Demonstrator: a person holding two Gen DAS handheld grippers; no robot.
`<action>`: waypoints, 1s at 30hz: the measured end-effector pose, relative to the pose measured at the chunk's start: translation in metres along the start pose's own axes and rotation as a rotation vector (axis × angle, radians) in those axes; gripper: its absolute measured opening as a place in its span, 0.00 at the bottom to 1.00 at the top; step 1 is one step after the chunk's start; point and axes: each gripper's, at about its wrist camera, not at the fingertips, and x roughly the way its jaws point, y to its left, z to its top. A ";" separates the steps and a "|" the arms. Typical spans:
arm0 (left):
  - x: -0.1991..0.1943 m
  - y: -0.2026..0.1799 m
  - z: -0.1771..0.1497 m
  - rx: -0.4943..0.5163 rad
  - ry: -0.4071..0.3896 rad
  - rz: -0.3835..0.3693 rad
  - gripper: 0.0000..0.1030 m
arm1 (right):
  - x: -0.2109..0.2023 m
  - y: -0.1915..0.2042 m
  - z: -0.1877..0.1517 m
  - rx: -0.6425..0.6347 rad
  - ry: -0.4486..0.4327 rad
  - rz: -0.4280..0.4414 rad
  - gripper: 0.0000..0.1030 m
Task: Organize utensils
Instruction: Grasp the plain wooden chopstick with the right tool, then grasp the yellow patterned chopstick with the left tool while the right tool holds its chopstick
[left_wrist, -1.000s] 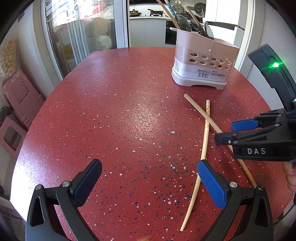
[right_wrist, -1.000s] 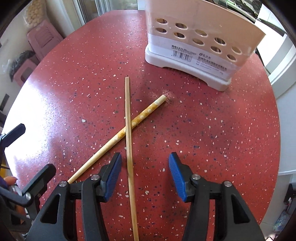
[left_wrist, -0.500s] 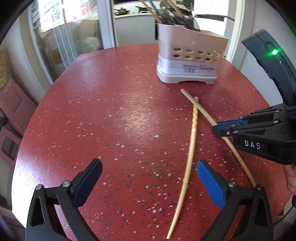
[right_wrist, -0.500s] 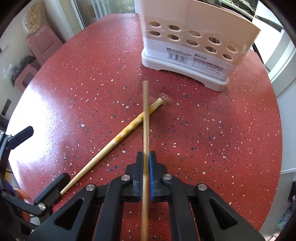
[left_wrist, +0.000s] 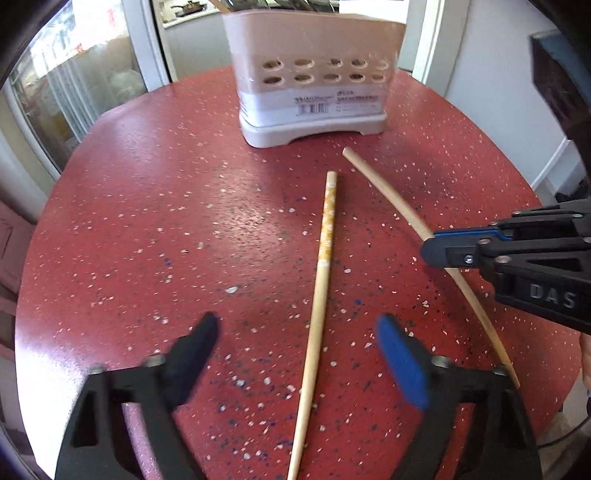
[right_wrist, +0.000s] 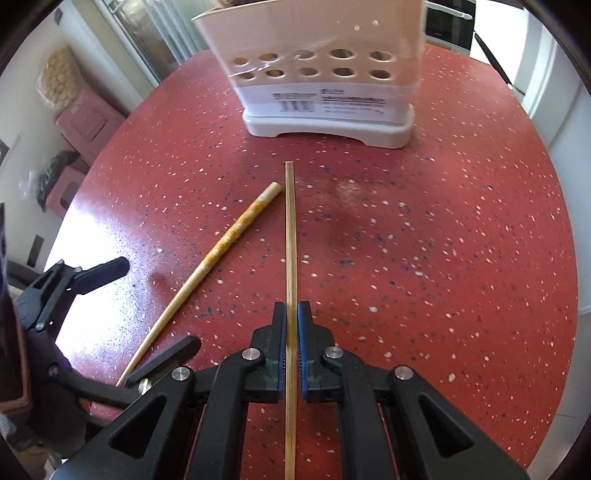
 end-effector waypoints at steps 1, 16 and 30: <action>0.004 -0.001 0.001 -0.001 0.015 -0.001 1.00 | -0.003 -0.003 -0.002 0.005 -0.003 0.004 0.06; 0.009 -0.007 0.020 0.053 0.055 -0.032 0.98 | -0.022 -0.026 -0.012 0.039 -0.022 0.036 0.06; 0.019 -0.007 0.040 0.109 0.122 -0.061 0.97 | -0.029 -0.030 -0.014 0.057 -0.036 0.069 0.06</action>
